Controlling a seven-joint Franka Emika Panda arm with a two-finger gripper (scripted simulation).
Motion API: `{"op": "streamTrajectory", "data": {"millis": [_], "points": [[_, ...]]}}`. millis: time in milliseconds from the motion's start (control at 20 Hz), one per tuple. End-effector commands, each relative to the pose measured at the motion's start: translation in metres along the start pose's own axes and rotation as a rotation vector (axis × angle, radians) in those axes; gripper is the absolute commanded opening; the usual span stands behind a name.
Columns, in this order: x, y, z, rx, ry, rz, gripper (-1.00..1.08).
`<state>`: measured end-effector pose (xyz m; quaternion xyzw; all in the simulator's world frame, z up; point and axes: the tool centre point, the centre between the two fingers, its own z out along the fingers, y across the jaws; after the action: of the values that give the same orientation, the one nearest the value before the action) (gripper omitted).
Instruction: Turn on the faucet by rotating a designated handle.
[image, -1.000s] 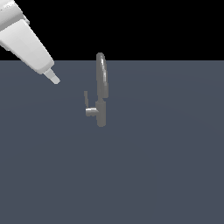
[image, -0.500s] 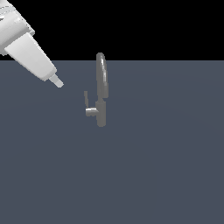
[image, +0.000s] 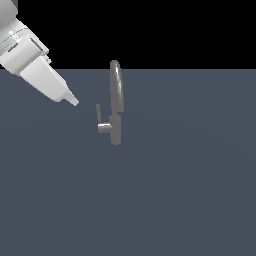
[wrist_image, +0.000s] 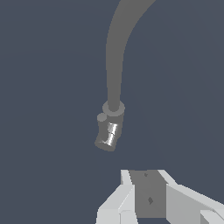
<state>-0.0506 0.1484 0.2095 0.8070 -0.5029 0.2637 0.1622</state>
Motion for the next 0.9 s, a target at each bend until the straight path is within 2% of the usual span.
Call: {"op": "streamTrajectory", "data": {"millis": [0, 850], "points": [[0.000, -0.007, 0.010, -0.013, 0.015, 0.029, -1.00], [0.025, -0.062, 0.079, -0.105, 0.153, 0.276, -1.00]]}}
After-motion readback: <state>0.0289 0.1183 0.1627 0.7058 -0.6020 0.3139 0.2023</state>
